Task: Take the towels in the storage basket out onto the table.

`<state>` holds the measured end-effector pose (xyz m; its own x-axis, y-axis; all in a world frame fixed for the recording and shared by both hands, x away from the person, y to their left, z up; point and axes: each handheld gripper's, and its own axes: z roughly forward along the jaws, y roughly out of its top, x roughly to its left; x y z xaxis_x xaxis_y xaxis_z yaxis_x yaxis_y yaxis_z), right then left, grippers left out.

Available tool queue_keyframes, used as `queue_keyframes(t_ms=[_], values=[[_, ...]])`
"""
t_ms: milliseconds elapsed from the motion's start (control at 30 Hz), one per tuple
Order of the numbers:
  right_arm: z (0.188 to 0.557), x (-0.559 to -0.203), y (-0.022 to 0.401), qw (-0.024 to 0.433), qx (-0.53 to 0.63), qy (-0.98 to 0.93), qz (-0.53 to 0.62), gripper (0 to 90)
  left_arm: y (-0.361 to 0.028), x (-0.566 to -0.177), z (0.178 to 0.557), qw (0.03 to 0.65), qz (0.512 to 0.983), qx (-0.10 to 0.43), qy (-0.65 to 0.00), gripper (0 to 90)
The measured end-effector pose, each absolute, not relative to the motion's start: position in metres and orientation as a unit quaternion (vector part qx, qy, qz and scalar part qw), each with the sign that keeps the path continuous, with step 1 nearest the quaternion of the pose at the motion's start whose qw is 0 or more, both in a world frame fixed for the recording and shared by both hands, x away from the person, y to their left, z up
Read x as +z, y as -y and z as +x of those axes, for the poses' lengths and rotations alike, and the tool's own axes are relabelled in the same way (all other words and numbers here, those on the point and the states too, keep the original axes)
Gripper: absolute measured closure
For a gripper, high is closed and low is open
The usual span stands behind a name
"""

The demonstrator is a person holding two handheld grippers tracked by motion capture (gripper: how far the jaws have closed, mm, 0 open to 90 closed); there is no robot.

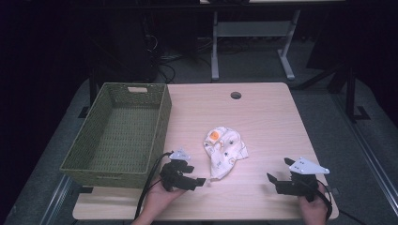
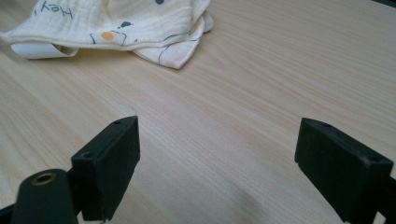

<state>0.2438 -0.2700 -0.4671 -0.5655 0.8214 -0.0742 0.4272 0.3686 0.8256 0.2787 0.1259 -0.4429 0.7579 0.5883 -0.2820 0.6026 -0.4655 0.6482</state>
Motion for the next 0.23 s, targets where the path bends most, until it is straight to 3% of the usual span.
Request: queue_keyframes(t_ms=[233], values=[[0.2472,-0.4700,0.2739,0.244,0.394,-0.791,0.398,13.7,-0.1201,-0.4415,0.2770,0.384,0.860,-0.009,-0.335,28.5]])
